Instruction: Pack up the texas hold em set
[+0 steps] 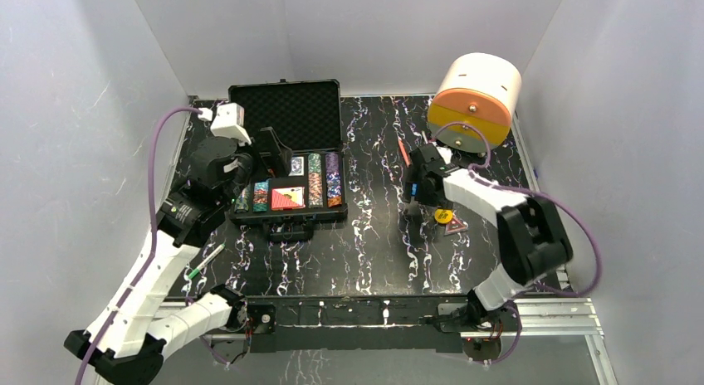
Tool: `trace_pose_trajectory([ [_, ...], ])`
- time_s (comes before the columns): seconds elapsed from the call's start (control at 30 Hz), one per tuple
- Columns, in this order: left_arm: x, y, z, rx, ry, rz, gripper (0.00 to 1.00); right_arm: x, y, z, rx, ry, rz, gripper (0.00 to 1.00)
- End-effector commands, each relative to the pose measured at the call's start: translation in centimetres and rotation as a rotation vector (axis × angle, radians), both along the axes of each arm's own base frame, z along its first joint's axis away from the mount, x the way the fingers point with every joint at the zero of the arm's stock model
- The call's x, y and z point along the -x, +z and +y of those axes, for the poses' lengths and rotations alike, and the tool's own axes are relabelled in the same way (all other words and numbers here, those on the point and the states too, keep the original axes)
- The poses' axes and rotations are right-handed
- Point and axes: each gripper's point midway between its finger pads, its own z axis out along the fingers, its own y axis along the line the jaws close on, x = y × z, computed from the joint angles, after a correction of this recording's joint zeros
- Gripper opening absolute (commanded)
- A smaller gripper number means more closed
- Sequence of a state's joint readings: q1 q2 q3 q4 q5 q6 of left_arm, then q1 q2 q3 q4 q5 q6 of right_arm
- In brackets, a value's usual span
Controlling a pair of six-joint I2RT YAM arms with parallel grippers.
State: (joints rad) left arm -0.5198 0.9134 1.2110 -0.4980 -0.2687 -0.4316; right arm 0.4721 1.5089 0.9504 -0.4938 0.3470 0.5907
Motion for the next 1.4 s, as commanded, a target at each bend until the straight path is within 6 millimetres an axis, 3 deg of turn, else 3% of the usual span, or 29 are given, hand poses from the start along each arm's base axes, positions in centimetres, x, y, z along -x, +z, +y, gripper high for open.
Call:
trace_pose_trajectory([
  [0.0,-0.4,0.1,-1.0,0.049,-0.022,-0.004,0.97,-4.9,-0.1,2.7,-0.038,0.059,-0.055,0.91],
  [0.13,-0.7,-0.8,-1.3,0.06,-0.018,0.008,0.97,-7.1,-1.0,3.0,-0.002,0.07,-0.07,0.83],
  [0.27,-0.7,-1.0,-1.1,0.065,-0.013,-0.017,0.97,-8.0,-2.8,2.8,0.036,0.093,-0.058,0.76],
  [0.5,-1.7,-2.9,-0.8,0.007,0.003,-0.032,0.97,-6.5,-5.9,1.3,0.072,0.078,0.067,0.71],
  [0.7,-1.2,-3.2,-1.6,0.036,-0.041,-0.031,0.97,-5.9,-6.9,1.2,0.083,0.084,0.111,0.5],
  [0.9,0.1,-2.9,-0.9,0.02,-0.052,-0.03,0.97,-6.5,-3.8,2.1,0.047,0.106,0.048,0.45],
  [1.03,0.3,-1.2,0.3,-0.008,-0.022,-0.089,0.97,-6.7,0.4,4.5,-0.004,0.148,-0.04,0.45],
  [1.23,1.2,2.2,2.5,-0.039,0.039,-0.161,0.97,-5.2,6.9,11.0,-0.115,0.201,-0.178,0.47],
  [1.37,2.2,4.0,4.0,-0.036,0.083,-0.199,0.97,-4.4,10.4,17.3,-0.203,0.248,-0.289,0.47],
])
